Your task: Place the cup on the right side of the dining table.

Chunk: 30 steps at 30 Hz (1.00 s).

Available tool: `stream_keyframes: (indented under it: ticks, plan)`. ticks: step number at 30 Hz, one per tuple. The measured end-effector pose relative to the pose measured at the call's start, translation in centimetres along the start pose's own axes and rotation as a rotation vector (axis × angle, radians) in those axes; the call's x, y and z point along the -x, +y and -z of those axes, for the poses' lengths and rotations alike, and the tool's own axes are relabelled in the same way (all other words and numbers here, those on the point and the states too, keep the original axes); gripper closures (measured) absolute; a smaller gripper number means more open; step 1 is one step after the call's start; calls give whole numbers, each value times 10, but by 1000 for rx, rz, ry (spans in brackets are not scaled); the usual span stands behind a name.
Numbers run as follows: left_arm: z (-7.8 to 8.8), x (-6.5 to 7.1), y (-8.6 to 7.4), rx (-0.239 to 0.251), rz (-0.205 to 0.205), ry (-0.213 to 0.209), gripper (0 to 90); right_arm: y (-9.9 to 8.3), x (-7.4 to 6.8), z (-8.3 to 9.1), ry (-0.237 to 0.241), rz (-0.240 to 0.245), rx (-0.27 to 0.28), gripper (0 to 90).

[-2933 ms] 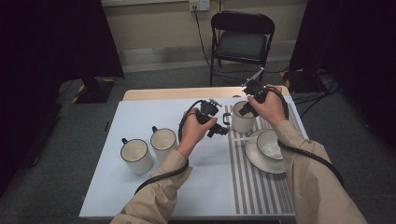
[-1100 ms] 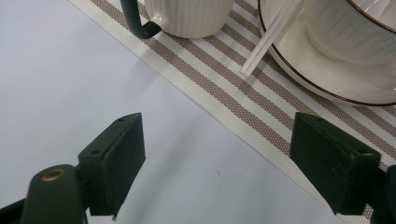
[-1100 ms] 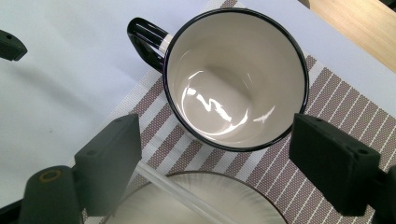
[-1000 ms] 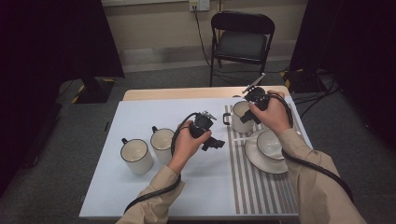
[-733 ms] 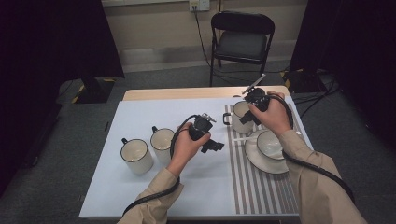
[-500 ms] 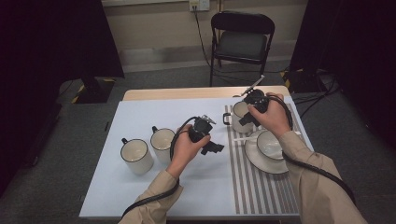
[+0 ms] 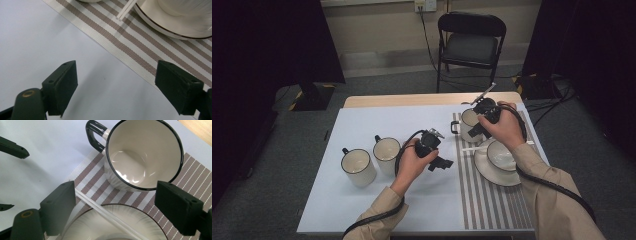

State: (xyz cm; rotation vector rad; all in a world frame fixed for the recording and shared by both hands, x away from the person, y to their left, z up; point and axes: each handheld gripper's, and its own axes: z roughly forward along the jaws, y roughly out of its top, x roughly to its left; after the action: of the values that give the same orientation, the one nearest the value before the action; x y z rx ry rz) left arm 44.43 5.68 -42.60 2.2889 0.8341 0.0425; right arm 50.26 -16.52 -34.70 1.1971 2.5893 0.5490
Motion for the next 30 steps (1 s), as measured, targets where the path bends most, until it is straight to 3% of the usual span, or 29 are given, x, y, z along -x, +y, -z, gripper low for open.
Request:
stream_keyframes:
  ticks: [16, 30]
  plan:
    - [3, 3, -14, 7, 11, -3, 179, -7, -9, -4, 19, 21, -7, 167]
    - [7, 8, -22, 15, -5, -14, 179, -13, -16, -7, 26, 21, -7, 168]
